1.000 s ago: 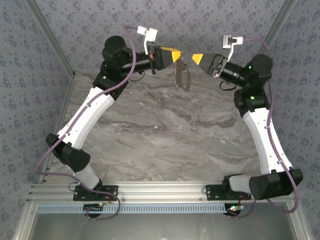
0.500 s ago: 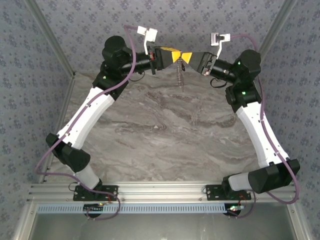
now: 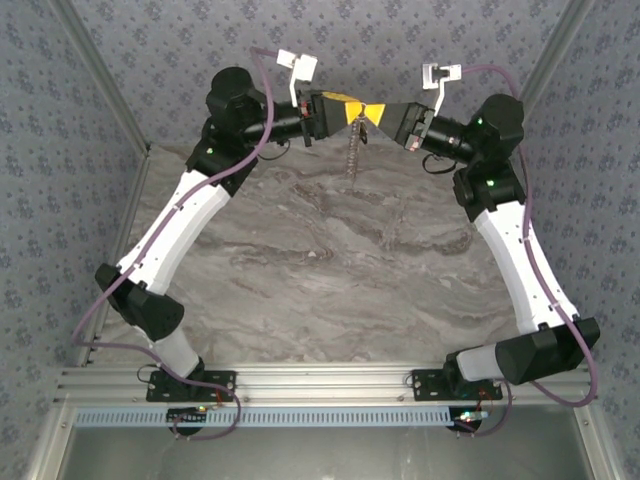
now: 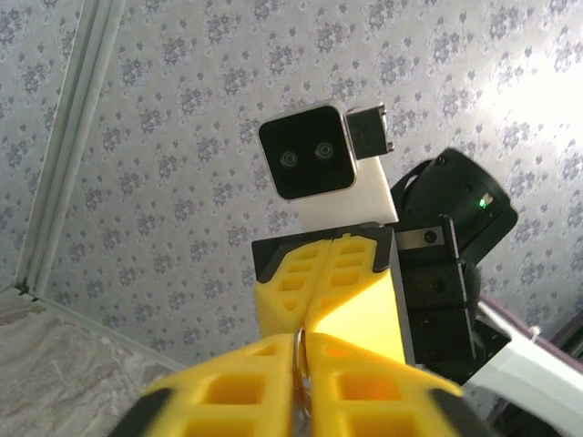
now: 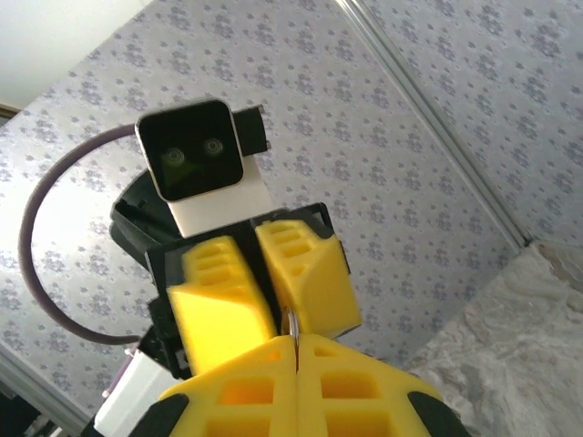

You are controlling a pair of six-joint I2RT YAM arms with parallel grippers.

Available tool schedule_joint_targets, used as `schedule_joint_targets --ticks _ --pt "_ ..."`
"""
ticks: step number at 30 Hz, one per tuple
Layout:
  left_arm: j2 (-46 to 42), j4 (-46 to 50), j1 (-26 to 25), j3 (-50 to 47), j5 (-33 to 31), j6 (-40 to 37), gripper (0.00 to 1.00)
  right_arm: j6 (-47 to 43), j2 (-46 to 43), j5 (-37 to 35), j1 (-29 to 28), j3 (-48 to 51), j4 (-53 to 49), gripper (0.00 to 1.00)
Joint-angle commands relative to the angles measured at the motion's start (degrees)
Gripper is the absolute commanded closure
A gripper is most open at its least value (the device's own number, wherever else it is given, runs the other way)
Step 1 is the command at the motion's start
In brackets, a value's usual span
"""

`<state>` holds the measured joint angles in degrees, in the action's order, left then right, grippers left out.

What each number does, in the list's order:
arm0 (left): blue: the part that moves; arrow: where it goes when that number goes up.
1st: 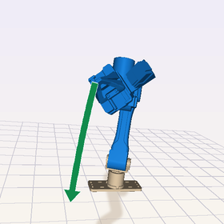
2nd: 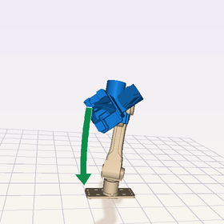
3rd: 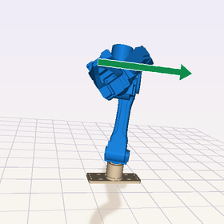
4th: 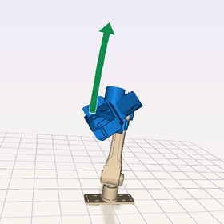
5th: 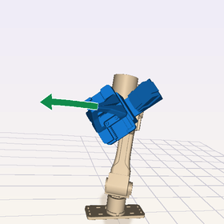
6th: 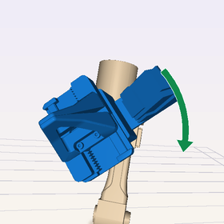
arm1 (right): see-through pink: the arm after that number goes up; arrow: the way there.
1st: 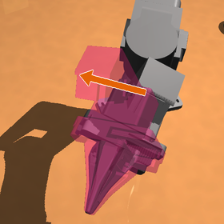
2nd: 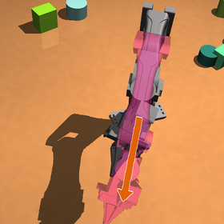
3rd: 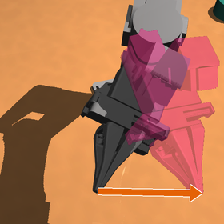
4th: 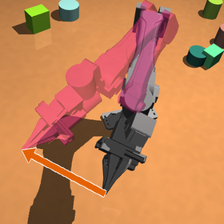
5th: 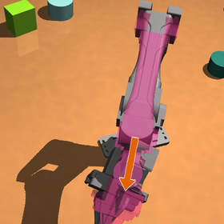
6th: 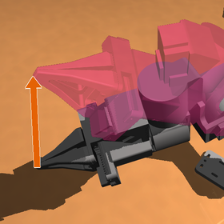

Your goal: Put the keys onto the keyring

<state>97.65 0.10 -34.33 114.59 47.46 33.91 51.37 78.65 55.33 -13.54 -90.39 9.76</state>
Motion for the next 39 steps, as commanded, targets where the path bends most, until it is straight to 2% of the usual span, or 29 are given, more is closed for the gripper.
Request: schedule_joint_targets --ticks 1,4,7,13,20,39 --pt "-0.35 3.96 0.59 3.76 2.33 -3.45 0.70 -10.41 -0.17 0.81 0.85 -4.97 -13.65 1.00" --pt "-0.53 8.21 1.63 4.82 2.73 -6.36 0.62 -20.56 0.34 0.24 1.15 -9.73 -28.38 1.00" --pt "-0.31 12.51 2.59 6.05 3.78 -9.28 0.59 -28.44 1.08 -0.90 1.22 -13.81 -39.53 1.00" --pt "2.45 25.24 3.08 12.30 6.86 -16.80 0.59 -37.90 3.08 -2.04 0.84 -20.07 -53.79 1.00" --pt "6.13 32.86 2.54 17.52 10.90 -20.10 0.60 -38.41 3.63 -1.89 0.16 -20.62 -54.59 1.00" --pt "8.44 35.14 0.06 17.84 13.40 -21.03 0.63 -36.22 3.22 -1.37 -0.48 -19.65 -51.06 1.00"
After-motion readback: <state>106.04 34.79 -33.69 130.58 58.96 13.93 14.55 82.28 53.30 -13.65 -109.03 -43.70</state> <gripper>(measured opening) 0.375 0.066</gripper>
